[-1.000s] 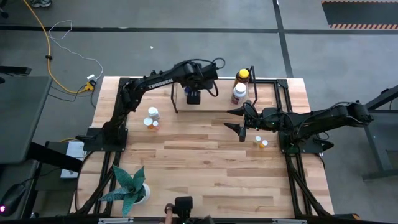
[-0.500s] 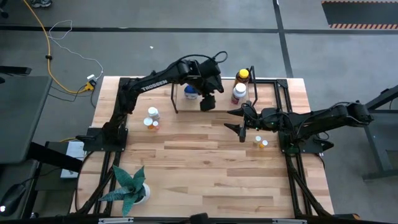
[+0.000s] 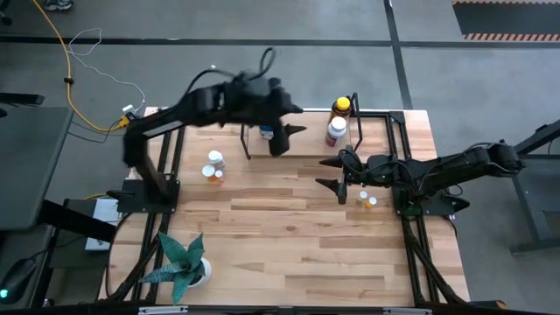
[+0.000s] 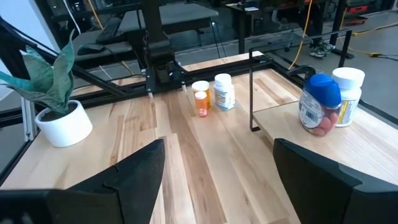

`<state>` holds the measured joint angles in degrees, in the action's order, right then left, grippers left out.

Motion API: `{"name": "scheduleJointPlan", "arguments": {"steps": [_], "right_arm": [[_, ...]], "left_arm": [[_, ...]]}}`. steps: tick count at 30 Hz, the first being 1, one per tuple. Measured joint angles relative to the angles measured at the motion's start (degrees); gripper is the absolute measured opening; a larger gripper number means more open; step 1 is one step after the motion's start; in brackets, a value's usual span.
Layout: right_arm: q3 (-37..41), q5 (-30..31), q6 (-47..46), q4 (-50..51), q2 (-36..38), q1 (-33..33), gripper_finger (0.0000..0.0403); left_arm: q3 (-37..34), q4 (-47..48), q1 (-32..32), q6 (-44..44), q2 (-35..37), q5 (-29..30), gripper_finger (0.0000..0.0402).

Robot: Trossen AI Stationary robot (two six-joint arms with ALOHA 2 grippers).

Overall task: Pick and place medicine bottles onto shelf by color
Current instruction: Put the large orange pill bottle on the shelf

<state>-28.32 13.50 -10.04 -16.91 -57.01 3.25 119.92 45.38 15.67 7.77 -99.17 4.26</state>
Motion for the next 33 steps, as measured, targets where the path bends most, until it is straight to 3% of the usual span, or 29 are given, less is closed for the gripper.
{"name": "scheduleJointPlan", "arguments": {"steps": [4,12,17,24,33], "right_arm": [[0.0,0.0,0.01,-0.02,0.0,0.2,0.0291],[0.0,0.0,0.02,-0.06,0.0,0.2,0.0291],[0.0,0.08,0.22,-1.1,0.0,-0.44,0.0291],[0.0,0.4,0.04,-2.06,0.0,-1.4,0.0291],[0.0,1.09,0.04,-3.06,0.0,-1.38,0.0291]], "left_arm": [[-19.38,-14.96,-2.67,0.76,12.83,4.61,0.0213],[-67.11,-47.77,-2.7,-3.41,41.0,8.96,0.0213],[-88.54,-63.06,-2.76,-7.86,53.95,8.97,0.0213],[-103.19,-66.66,-4.73,-9.72,63.74,8.37,0.0213],[-104.46,-64.07,-5.02,-9.32,68.08,6.28,0.0213]]}}
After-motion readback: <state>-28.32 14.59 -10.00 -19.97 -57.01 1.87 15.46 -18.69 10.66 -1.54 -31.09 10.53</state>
